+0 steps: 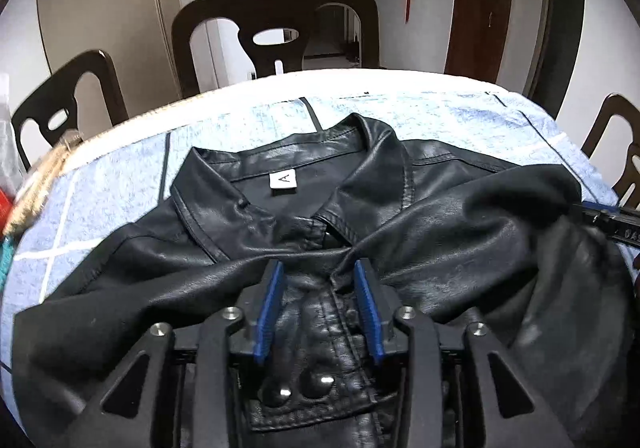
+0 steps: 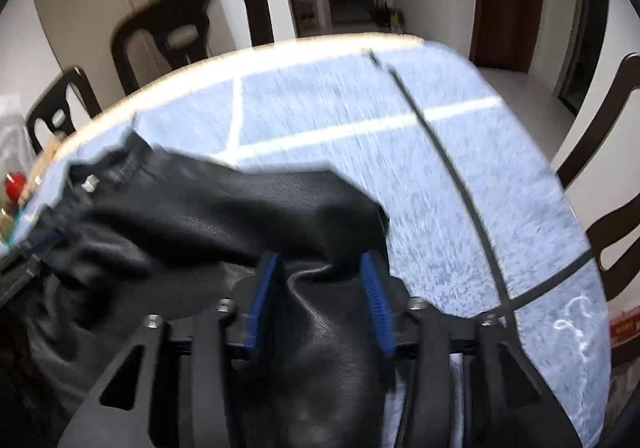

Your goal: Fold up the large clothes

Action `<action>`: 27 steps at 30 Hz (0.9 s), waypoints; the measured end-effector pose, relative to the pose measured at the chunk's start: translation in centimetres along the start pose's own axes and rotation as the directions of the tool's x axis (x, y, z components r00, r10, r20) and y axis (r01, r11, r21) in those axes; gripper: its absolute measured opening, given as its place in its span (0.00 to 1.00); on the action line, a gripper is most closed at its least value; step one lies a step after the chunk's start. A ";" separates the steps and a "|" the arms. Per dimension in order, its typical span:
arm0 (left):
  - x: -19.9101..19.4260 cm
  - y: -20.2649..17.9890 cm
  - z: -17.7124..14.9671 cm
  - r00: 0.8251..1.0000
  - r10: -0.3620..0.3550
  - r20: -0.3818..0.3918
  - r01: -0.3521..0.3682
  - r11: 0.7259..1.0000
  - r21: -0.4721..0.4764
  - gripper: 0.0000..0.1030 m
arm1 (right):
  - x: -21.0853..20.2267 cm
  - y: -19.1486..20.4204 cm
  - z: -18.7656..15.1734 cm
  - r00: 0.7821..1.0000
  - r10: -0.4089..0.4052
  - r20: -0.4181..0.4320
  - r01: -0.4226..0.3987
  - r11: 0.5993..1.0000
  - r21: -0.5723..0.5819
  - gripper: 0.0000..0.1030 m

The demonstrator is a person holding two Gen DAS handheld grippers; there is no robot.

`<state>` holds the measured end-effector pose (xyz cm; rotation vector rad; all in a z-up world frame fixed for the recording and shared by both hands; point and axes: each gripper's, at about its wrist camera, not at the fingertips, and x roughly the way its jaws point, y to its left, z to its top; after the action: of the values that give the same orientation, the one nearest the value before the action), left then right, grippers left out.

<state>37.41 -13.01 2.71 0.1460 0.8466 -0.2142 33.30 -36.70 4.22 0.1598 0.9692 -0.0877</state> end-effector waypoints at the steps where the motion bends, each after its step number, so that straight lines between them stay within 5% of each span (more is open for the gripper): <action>1: -0.4 0.1 0.1 1.000 -0.005 -0.007 0.005 1.000 -0.002 0.41 | -0.2 -0.1 0.0 1.000 0.000 0.009 0.000 1.000 -0.003 0.47; 5: -4.1 1.7 -0.7 0.999 -0.035 0.015 0.035 0.999 0.013 0.41 | -3.9 -0.6 -1.2 0.999 0.028 0.031 -0.028 1.000 0.006 0.47; 9: -8.8 4.9 -3.9 0.996 0.061 0.070 -0.064 0.997 0.046 0.42 | -8.8 -0.1 -4.5 0.994 0.074 0.081 -0.068 0.995 -0.067 0.47; 18: -12.0 15.0 -14.0 0.983 0.178 -0.039 -0.182 0.973 -0.143 0.44 | -9.3 -1.2 -11.4 0.999 0.051 -0.005 -0.051 0.990 -0.130 0.47; 23: -13.7 17.3 -15.5 0.991 0.136 -0.017 -0.136 0.953 -0.273 0.44 | -10.3 -0.8 -11.1 1.000 0.026 0.013 -0.025 0.993 -0.115 0.47; 27: -15.2 17.5 -16.8 0.991 0.131 0.010 -0.123 0.950 -0.287 0.48 | -13.0 0.3 -11.6 0.996 0.062 0.064 -0.052 0.989 -0.141 0.47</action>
<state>19.76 9.51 3.92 -0.0740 0.8273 0.0284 16.57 -34.34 8.55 0.0555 0.8985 0.0268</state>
